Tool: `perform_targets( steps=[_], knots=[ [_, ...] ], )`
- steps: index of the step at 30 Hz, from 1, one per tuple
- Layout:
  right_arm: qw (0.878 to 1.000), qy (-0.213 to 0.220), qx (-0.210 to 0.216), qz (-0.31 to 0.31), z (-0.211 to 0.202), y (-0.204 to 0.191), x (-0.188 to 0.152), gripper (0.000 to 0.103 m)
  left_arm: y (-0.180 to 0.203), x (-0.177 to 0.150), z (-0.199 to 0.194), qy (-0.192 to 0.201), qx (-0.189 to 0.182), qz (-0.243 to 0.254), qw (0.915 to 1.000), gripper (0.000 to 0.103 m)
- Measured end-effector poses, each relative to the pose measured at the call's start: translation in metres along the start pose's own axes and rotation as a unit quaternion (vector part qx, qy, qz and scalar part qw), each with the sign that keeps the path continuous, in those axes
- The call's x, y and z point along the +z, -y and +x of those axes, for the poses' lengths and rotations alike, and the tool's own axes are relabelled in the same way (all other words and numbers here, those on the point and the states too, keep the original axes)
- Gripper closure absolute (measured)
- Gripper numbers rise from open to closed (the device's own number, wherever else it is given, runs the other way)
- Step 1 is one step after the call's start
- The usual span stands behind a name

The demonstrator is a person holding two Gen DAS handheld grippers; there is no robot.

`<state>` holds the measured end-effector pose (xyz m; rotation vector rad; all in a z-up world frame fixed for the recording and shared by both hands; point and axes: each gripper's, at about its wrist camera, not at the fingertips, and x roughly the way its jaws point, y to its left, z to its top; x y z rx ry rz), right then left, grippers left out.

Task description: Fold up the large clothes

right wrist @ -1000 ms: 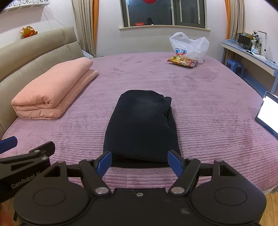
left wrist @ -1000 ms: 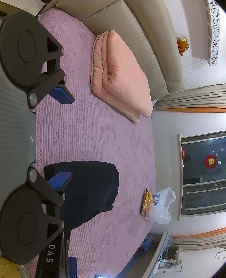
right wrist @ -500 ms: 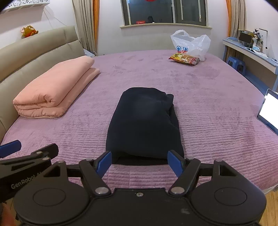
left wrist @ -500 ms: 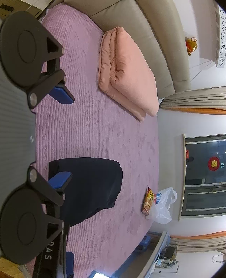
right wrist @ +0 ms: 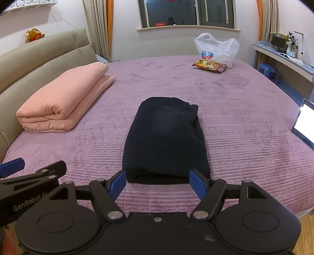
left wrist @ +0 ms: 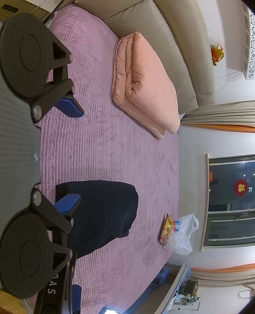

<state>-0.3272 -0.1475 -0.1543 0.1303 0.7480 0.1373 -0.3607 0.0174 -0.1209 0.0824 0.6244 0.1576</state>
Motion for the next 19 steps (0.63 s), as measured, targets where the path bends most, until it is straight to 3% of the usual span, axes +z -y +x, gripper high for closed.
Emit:
perform_targets(
  steps=[10,19],
  knots=[
    [1.000,-0.009,0.010,0.001,0.000,-0.003,-0.005,0.019,-0.013,-0.001,0.004,-0.014,0.011,-0.030,0.9994,0.016],
    [1.000,-0.014,0.015,0.002,0.000,-0.009,-0.006,0.019,-0.031,-0.002,0.002,0.007,0.043,-0.044,0.9981,0.018]
  ],
)
